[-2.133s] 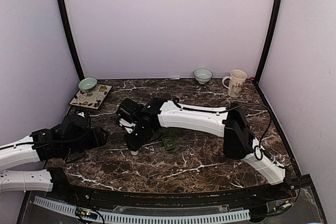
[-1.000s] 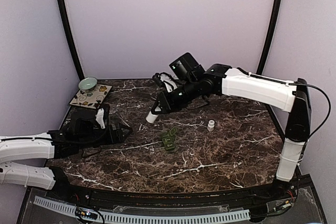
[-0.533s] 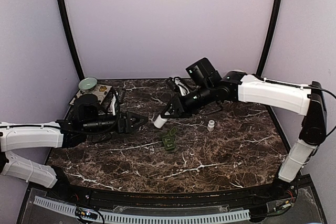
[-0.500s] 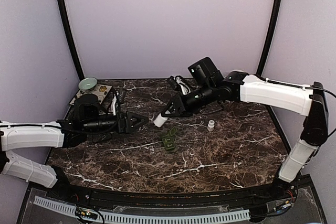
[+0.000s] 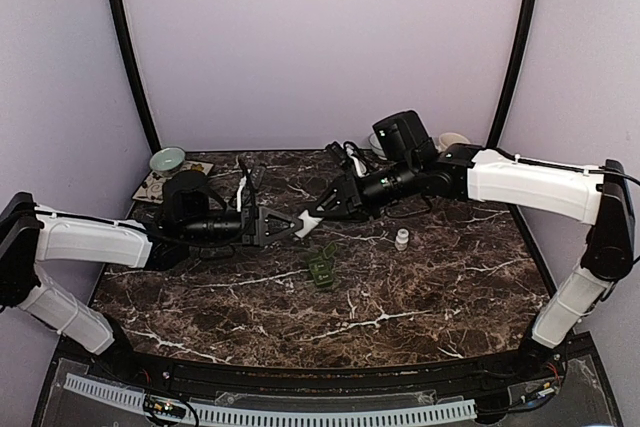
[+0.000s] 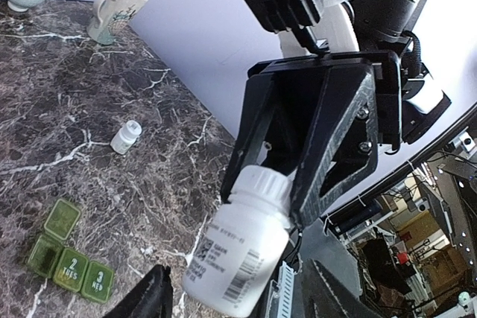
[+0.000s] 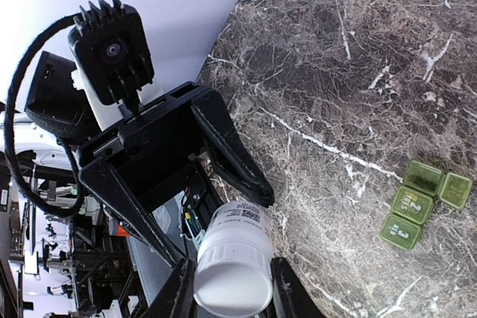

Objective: Sort the pills into containers
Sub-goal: Hold the pill bottle.

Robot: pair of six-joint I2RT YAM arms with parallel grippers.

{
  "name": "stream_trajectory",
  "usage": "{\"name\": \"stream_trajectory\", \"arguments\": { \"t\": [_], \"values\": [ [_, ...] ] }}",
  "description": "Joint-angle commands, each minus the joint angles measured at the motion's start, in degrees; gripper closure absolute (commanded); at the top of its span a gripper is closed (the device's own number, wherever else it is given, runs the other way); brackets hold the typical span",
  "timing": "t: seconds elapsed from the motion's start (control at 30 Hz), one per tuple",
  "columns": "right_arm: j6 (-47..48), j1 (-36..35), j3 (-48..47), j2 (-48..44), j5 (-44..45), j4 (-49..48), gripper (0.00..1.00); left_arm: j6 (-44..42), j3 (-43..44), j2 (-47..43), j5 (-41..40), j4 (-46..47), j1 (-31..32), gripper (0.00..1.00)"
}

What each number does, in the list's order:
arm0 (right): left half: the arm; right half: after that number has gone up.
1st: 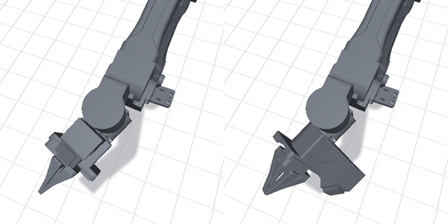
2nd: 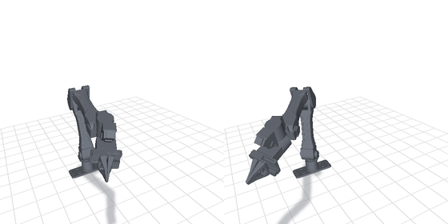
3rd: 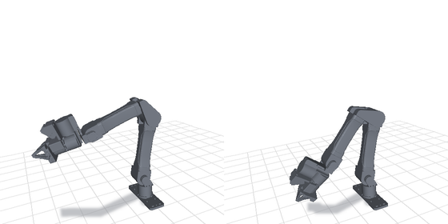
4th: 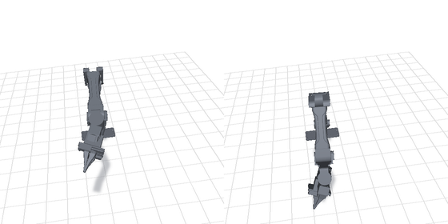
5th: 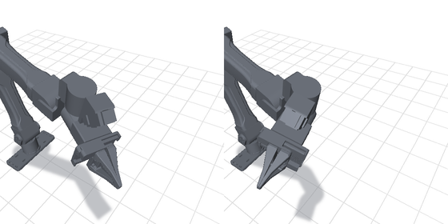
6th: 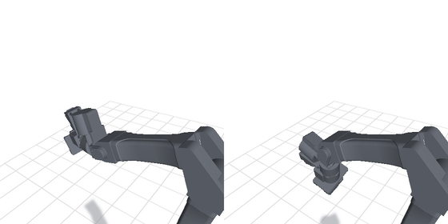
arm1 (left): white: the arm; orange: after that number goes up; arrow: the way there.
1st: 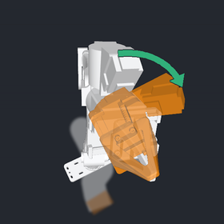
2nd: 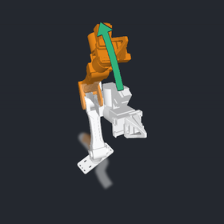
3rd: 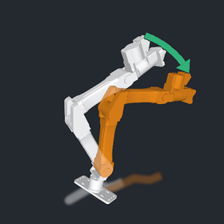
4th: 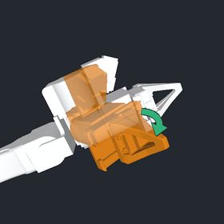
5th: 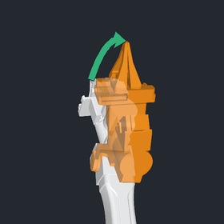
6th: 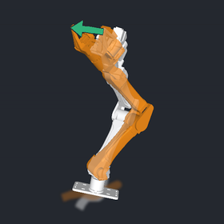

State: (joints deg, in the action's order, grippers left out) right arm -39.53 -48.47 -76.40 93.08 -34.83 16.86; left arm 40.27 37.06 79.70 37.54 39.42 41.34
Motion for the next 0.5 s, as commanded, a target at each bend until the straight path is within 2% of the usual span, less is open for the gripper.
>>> {"name": "stream_trajectory", "arguments": {
  "t": [0.0,0.07,0.23,0.47],
  "values": [
    [-1.2,1.0,1.2,-1.3,-1.8,-4.2,0.84,1.2,2.8,1.9,3.9,5.4,-0.5,0.39],
    [-1.9,1.3,1.9,-1.4,-2.1,-5.0,0.84,1.5,3.4,3.2,4.5,6.2,-0.5,0.41],
    [-3.2,2.0,3.8,-1.4,-3.2,-7.2,0.84,3.6,3.7,5.3,8.1,9.7,-1.0,0.53],
    [-4.6,2.6,5.3,-1.4,-4.7,-9.8,0.85,6.7,4.1,7.5,10.5,13.7,-1.2,0.51]
  ]
}}
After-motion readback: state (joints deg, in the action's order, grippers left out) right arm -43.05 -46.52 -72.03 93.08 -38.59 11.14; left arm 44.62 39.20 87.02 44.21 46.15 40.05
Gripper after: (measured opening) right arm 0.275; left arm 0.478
